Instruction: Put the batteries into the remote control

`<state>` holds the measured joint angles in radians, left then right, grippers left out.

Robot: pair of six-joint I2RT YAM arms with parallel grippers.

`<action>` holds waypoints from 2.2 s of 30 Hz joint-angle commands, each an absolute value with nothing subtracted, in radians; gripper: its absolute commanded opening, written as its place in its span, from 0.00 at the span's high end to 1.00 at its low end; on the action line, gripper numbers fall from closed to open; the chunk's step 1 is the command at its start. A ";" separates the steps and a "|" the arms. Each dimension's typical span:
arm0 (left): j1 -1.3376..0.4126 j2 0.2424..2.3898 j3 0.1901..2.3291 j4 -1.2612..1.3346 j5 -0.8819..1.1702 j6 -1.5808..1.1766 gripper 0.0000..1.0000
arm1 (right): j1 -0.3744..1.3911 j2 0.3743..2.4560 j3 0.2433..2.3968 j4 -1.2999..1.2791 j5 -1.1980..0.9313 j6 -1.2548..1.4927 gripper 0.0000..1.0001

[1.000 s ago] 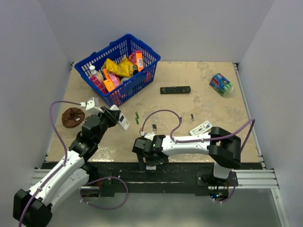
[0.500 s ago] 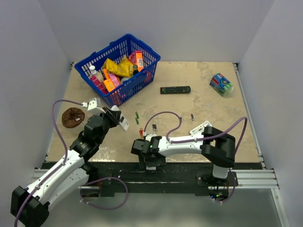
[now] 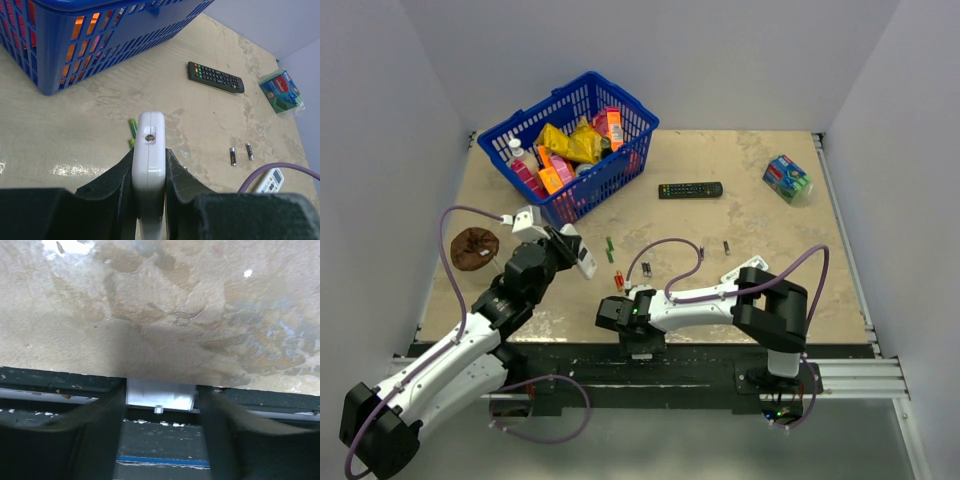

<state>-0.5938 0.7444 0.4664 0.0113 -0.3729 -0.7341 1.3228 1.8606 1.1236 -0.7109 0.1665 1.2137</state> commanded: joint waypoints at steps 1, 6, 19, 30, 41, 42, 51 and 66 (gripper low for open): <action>-0.606 0.746 0.514 0.044 -0.411 -0.698 0.99 | 1.330 1.891 1.140 -0.683 0.207 1.269 0.52; -0.607 0.746 0.523 0.048 -0.416 -0.689 0.99 | 1.338 1.864 1.183 -0.756 0.239 1.246 0.66; -0.606 0.701 0.519 0.032 -0.431 -0.675 0.99 | 1.290 1.685 1.226 -0.907 0.307 1.164 0.72; -0.603 0.555 0.483 0.061 -0.341 -0.676 0.99 | 0.830 1.641 1.124 -0.703 0.365 0.740 0.71; -0.604 0.589 0.474 0.170 -0.244 -0.784 1.00 | 0.623 1.819 1.172 -0.542 0.279 0.480 0.40; -0.603 0.597 0.460 0.201 -0.233 -0.782 1.00 | 0.623 1.809 1.170 -0.537 0.272 0.473 0.37; -0.549 0.630 0.408 0.267 -0.155 -0.785 1.00 | 0.623 1.706 1.143 -0.542 0.242 0.410 0.10; -0.221 0.710 0.377 0.313 0.284 -0.759 1.00 | 0.791 1.632 1.233 -0.439 0.032 0.298 0.31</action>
